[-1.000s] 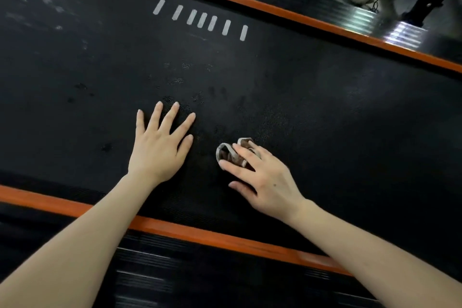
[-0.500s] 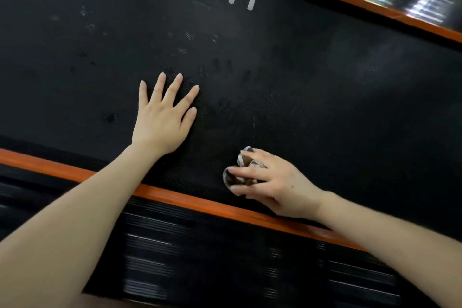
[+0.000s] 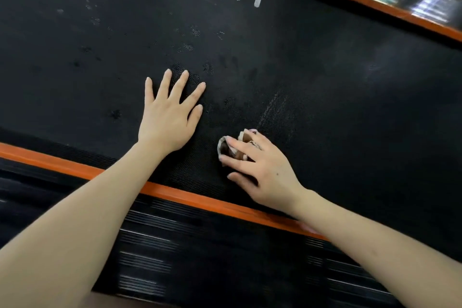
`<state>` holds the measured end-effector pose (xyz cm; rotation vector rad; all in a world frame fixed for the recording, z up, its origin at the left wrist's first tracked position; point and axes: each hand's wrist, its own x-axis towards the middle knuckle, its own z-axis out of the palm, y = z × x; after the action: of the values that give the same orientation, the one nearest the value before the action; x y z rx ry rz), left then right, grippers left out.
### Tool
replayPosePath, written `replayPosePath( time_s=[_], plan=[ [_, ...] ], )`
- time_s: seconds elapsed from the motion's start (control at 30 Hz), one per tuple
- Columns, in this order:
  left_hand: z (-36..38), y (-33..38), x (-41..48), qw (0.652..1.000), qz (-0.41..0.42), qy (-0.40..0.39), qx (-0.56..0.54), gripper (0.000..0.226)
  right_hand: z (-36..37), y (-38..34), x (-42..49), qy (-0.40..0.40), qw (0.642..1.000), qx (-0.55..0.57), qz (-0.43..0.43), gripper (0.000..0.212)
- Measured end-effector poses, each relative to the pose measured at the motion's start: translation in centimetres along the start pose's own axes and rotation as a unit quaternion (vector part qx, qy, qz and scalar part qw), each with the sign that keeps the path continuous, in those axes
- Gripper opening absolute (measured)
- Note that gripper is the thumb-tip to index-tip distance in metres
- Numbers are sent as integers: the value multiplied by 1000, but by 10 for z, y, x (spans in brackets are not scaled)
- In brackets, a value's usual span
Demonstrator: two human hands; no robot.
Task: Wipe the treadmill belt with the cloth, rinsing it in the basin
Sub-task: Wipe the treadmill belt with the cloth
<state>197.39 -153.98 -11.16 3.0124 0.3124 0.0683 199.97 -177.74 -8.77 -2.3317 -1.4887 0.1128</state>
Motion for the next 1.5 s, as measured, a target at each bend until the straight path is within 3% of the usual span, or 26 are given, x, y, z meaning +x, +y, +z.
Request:
replayPosePath(
  time_s=[0.13, 0.4, 0.53, 0.7, 0.8, 0.9, 0.97, 1.1, 1.17, 1.27, 1.37, 1.43, 1.5],
  plan=[
    [0, 1, 0, 1000, -1, -2, -1, 57, -1, 8, 6, -23, 996, -53, -68, 33],
    [-12, -12, 23, 999, 33, 13, 18, 55, -10, 47, 41, -37, 976, -42, -211, 22],
    [-14, -31, 61, 999, -21, 5, 25, 53, -17, 90, 101, 55, 992, -95, -57, 28],
    [-1, -34, 73, 999, -38, 20, 7, 58, -5, 86, 140, 154, 977, -94, 117, 34],
    [-2, -35, 73, 999, -37, 20, 2, 59, 9, 58, 126, 147, 983, -79, 76, 44],
    [-2, -35, 72, 999, -32, 20, -4, 57, 2, 75, 136, 123, 989, -82, -1, 29],
    [0, -36, 71, 999, -34, 24, -6, 56, -7, 105, 156, 127, 986, -105, 4, 25],
    [2, -36, 72, 999, -38, 30, -3, 54, -31, 175, 202, 189, 946, -106, 241, 24],
    [0, -36, 73, 999, -36, 33, -8, 54, -33, 173, 214, 188, 933, -107, 287, 24],
    [-2, -34, 74, 999, -38, 30, -11, 54, -17, 120, 195, 184, 966, -114, 141, 21],
    [-2, -33, 73, 999, -39, 25, -10, 55, 6, 72, 154, 153, 987, -43, -9, 18],
    [-1, -33, 71, 999, -39, 26, -13, 54, -2, 88, 156, 137, 989, -42, -46, 20],
    [-1, -34, 70, 999, -41, 28, -16, 54, -13, 130, 177, 161, 981, -109, -10, 21]
  ],
)
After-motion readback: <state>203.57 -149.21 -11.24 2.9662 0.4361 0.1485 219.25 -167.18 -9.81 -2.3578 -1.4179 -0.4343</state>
